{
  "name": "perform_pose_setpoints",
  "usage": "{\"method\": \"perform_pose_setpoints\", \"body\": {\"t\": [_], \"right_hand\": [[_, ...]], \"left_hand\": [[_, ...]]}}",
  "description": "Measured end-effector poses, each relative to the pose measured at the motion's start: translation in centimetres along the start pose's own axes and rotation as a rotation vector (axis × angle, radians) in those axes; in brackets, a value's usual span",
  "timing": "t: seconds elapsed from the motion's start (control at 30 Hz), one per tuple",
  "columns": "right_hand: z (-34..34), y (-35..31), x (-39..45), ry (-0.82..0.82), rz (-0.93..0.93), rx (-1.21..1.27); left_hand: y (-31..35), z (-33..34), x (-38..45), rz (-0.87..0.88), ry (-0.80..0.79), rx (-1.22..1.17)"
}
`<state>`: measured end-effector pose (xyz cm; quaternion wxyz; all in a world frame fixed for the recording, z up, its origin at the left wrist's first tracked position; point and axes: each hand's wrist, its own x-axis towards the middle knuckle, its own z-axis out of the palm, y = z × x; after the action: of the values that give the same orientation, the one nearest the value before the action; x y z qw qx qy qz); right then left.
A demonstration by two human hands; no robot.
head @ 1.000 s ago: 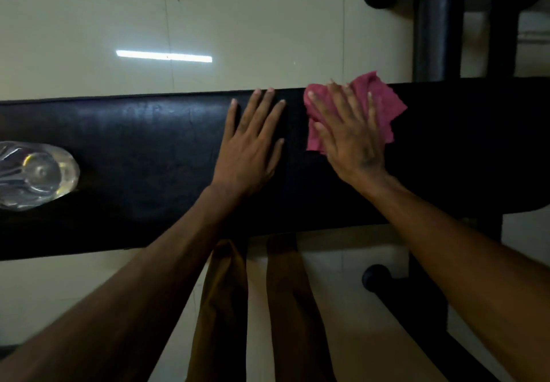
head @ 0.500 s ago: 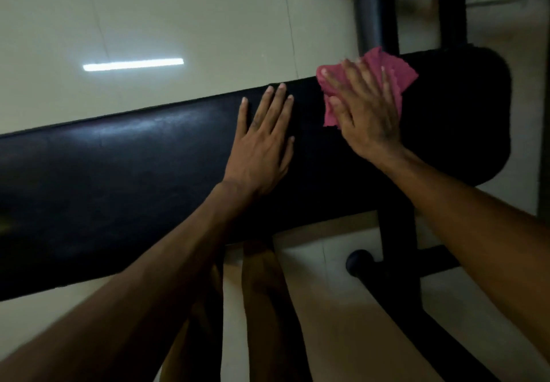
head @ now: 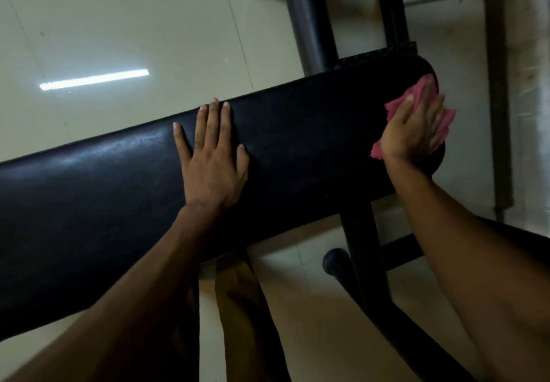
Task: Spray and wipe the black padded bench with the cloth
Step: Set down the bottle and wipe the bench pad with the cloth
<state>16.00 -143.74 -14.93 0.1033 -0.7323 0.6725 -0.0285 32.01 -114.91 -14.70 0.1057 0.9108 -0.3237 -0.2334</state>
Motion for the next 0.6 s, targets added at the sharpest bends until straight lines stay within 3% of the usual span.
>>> {"method": "perform_pose_setpoints", "body": {"t": [0.27, 0.4, 0.47, 0.6], "right_hand": [[0.9, 5.0, -4.7, 0.073, 0.271, 0.177], [2.0, 2.8, -12.0, 0.042, -0.062, 0.109], [2.2, 2.4, -14.7, -0.049, -0.277, 0.046], [0.8, 4.6, -12.4, -0.190, -0.682, -0.099]], "left_hand": [[0.1, 0.5, 0.0, -0.008, 0.019, 0.014], [0.0, 0.7, 0.1, 0.003, 0.025, 0.017], [-0.1, 0.6, 0.1, 0.010, 0.014, 0.022], [-0.3, 0.3, 0.1, 0.021, 0.002, 0.018]]}}
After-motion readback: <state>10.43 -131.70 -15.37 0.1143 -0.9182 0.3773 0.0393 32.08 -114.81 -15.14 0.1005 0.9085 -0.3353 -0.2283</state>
